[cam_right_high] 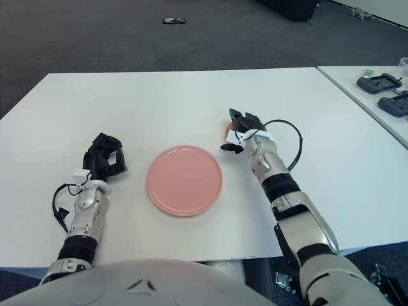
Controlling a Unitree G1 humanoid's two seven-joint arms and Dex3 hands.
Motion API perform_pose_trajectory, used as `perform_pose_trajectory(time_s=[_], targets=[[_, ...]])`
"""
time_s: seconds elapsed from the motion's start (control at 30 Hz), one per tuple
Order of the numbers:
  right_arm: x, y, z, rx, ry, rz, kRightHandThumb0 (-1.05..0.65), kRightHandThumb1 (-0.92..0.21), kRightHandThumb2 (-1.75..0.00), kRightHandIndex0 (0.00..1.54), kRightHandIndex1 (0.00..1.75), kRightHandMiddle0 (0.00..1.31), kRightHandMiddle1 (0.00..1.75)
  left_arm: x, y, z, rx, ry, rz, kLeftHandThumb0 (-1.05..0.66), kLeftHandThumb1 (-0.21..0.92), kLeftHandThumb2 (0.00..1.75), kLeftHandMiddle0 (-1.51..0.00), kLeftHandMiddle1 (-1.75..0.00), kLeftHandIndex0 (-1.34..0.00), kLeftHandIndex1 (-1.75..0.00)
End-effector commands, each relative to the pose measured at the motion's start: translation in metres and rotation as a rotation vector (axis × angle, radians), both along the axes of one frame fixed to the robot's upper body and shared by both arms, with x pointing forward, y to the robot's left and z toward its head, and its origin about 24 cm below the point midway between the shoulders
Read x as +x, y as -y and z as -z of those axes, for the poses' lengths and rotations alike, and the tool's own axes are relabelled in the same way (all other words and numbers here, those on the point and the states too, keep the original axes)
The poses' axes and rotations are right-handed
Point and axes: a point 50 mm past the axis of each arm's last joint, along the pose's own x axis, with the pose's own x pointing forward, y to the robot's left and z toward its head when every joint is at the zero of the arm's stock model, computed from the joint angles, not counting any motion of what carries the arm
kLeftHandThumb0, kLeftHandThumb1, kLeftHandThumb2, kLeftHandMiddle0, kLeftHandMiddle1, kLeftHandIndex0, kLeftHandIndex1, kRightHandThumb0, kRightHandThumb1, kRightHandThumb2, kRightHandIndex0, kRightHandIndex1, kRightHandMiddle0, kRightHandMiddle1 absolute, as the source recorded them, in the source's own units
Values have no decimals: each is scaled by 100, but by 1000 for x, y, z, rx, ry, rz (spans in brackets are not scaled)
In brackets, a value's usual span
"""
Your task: Put the apple into the plate.
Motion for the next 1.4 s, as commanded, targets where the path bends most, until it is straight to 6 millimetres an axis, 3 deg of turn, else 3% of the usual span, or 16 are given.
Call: perform_pose_trajectory(time_s=[0.0,0.37,0.57,0.67,0.8,1.23,1.37], targets=[[5,2,4,6,-48,6,-104,-61,-64,0,0,0,0,-13,0,19,-13,-106,-7,-50,26,140,-117,-175,-66,-175],[18,15,7,-71,-117,-14,-91,-57,-81,0,0,0,0,-15,-1,18,-12,-97,-12,-51,24,142,-120,-175,-67,-175],[19,23,7,-82,-144,-25,-87,-58,-87,4,4,0,22,-16,-1,18,-15,-102,-19,-51,24,142,-119,-175,-67,-175],[19,28,7,-90,-149,-24,-86,-62,-82,1,33,0,44,-17,-1,18,-13,-104,-21,-51,24,142,-118,-175,-67,-175],[18,32,7,-105,-157,-23,-85,-64,-82,0,51,0,64,-17,-2,19,-1,-105,-20,-50,26,140,-116,-175,-66,-175],[18,40,4,-123,-172,-24,-82,-65,-85,0,78,0,102,-18,-2,19,-20,-110,-28,-50,26,140,-118,-175,-66,-175],[19,42,2,-116,-163,-26,-81,-63,-89,0,97,0,116,-18,-2,19,-14,-110,-23,-50,27,139,-117,-175,-65,-175]])
